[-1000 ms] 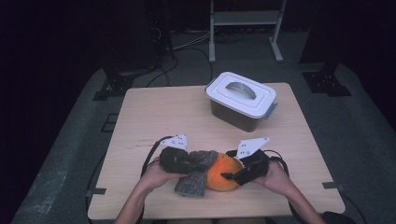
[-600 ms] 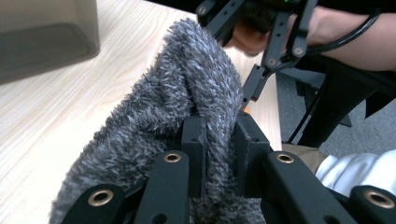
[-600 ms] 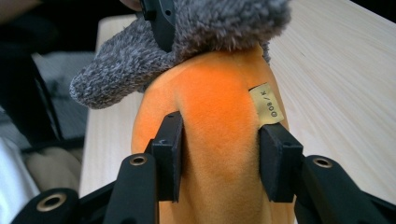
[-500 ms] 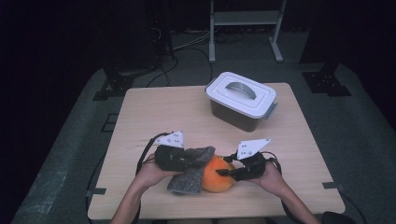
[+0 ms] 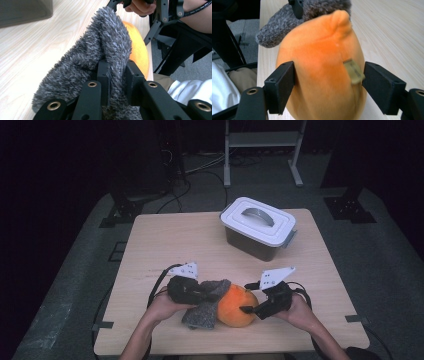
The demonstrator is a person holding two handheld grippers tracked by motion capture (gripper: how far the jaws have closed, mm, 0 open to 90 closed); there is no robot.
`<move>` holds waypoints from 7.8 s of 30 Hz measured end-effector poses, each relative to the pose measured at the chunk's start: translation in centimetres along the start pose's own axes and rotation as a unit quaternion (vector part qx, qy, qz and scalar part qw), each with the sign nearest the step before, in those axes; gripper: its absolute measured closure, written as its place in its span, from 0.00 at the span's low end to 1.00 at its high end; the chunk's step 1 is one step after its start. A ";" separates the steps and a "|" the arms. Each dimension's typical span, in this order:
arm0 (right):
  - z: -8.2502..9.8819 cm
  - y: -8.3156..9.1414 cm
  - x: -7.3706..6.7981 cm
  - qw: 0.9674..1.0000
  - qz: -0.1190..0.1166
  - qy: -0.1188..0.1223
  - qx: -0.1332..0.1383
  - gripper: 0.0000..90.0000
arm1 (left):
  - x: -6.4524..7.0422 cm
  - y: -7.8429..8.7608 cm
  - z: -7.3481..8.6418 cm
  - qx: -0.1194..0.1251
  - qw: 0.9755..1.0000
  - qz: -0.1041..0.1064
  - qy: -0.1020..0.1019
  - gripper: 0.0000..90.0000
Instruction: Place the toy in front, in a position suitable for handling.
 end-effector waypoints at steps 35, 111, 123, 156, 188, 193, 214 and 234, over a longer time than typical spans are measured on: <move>-0.4 -0.4 -1.4 0.999 -0.006 0.044 0.012 0.53 | 1.6 0.1 -1.6 0.019 0.999 0.027 -0.005 0.86; -1.3 -1.5 0.3 0.997 -0.063 0.024 0.022 0.50 | 0.0 1.6 -1.0 0.023 0.999 -0.004 0.023 0.86; 1.5 1.5 1.3 1.000 0.000 -0.026 -0.011 0.38 | 0.5 -1.0 -1.1 0.020 0.999 0.011 0.025 0.85; 1.2 -0.5 0.7 0.999 -0.043 0.027 0.004 0.46 | -0.4 0.2 0.2 0.017 0.999 0.013 0.048 0.85; -0.3 -1.4 0.5 0.999 -0.044 0.019 0.023 0.55 | -0.6 0.5 0.2 0.016 0.998 0.019 0.050 0.85; 1.3 -0.1 1.5 0.998 -0.056 -0.008 0.009 0.49 | -1.4 0.5 1.4 0.002 0.998 0.007 0.066 0.84; -0.9 -1.4 -0.2 0.997 -0.006 0.022 -0.071 0.45 | -0.3 -0.4 1.3 -0.003 0.998 0.031 0.060 0.84; 1.7 -0.4 1.0 0.999 -0.051 0.013 -0.003 0.40 | -1.0 0.4 1.4 0.012 0.997 0.032 0.064 0.84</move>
Point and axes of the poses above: each handheld gripper's, and its own axes: y roughly backward along the jaws, z roughly out of its underside, x roughly to its right, the point moved 5 cm from there along -y, roughly forward along the jaws, and after that the axes turned 6 degrees about -z, right-handed, at the moved point
